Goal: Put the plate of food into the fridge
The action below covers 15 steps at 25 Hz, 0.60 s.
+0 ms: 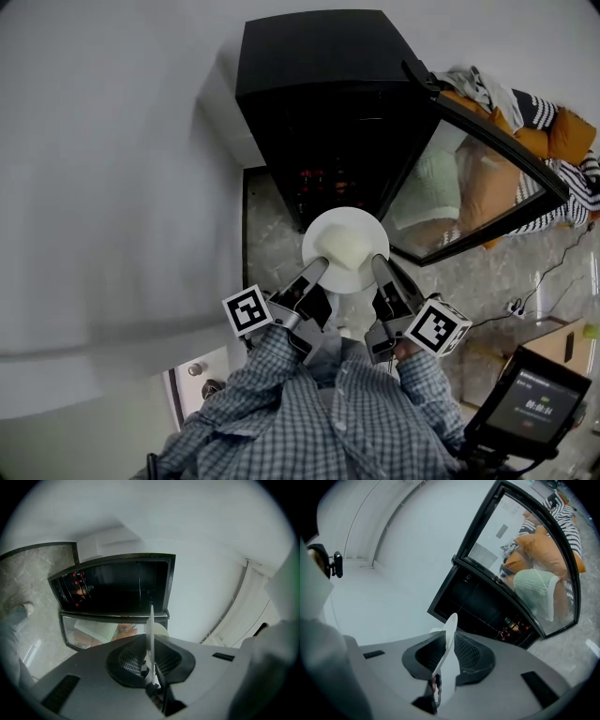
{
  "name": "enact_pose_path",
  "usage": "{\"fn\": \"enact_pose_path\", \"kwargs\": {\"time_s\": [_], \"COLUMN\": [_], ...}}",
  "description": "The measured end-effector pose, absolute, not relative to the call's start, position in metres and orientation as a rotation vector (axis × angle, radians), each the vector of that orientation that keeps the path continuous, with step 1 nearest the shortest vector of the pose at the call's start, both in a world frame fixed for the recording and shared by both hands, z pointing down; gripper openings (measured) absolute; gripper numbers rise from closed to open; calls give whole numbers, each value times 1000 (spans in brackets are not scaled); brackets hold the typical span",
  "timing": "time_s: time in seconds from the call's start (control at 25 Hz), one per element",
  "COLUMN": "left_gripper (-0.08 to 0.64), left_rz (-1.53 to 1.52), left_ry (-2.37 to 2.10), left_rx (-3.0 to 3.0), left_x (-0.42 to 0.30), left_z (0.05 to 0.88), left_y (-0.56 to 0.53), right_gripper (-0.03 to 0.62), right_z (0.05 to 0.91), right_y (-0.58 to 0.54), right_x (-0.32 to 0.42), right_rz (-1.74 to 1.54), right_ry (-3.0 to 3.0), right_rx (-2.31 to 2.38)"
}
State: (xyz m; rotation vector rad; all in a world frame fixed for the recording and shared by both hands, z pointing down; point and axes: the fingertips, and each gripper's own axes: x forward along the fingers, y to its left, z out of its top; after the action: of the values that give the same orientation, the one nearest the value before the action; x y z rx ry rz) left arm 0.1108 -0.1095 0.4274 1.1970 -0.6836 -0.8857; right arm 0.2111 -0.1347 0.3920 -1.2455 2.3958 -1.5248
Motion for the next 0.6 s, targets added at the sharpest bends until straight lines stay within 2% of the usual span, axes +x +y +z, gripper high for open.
{"fn": "enact_pose_path", "kwargs": {"time_s": [0.6], "left_gripper": [26], "left_rz": [-935], "left_ry": [-715], "left_rx": [1219], "left_x": [108], "left_z": [423], "left_y": [-107], "right_gripper": [61], "right_z": [392], "right_y": [-136], "right_x": [208], "right_rz": [-1511], "right_ry": [2442], "right_rx": [-1188]}}
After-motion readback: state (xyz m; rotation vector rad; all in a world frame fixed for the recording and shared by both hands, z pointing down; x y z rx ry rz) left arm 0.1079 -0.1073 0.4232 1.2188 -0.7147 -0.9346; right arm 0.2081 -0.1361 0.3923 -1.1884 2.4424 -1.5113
